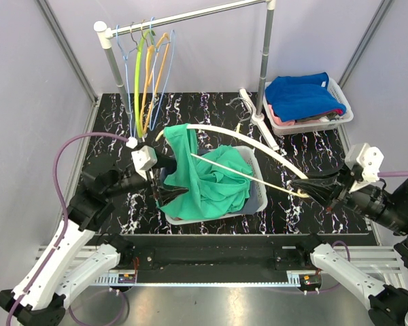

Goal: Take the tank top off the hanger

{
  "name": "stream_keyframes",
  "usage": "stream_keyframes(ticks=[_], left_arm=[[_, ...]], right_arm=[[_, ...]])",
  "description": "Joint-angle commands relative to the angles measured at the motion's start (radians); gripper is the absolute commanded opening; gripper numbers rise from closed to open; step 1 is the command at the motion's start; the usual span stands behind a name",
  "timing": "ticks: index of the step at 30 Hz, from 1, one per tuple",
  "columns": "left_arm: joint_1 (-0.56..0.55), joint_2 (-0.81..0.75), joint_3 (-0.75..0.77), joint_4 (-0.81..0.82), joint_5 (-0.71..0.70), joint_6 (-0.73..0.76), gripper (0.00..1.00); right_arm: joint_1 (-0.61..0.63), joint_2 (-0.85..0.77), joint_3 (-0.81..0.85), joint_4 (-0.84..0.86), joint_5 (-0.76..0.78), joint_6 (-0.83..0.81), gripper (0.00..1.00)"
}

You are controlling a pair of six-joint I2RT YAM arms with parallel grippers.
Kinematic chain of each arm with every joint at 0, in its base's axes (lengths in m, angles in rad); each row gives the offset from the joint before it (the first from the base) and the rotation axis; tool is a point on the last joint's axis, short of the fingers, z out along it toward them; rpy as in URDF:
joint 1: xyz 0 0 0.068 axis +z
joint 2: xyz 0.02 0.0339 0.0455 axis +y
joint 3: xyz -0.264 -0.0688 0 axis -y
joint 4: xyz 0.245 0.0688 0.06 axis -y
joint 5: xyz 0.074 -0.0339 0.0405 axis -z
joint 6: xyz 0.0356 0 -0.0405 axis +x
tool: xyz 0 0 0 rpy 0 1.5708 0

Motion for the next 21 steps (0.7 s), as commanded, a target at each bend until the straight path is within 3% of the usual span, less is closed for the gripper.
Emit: stream_keyframes(ticks=[1,3,6,7,11,15,21], left_arm=[[-0.008,0.013,0.01,0.113,0.022,-0.022,0.99],[-0.008,0.012,0.019,0.121,0.014,-0.018,0.94],[-0.002,0.003,0.045,0.086,-0.017,0.024,0.69],[0.001,0.0,0.062,0.069,-0.036,0.043,0.45],[0.018,-0.025,0.096,-0.023,-0.095,0.11,0.0],[0.035,-0.048,0.108,-0.062,-0.191,0.145,0.0],[0.079,-0.082,0.091,-0.017,-0.467,0.082,0.0]], right_arm=[[0.0,0.026,-0.022,0.155,-0.043,0.03,0.0],[0.0,0.028,-0.026,0.155,-0.043,0.03,0.0],[0.0,0.014,-0.029,0.144,-0.025,0.026,0.0],[0.0,0.01,-0.031,0.141,-0.019,0.027,0.0],[0.001,-0.019,-0.049,0.124,-0.004,0.04,0.0],[0.0,-0.044,-0.052,0.101,0.018,0.044,0.0],[0.0,-0.082,-0.051,0.026,0.058,0.056,0.0]])
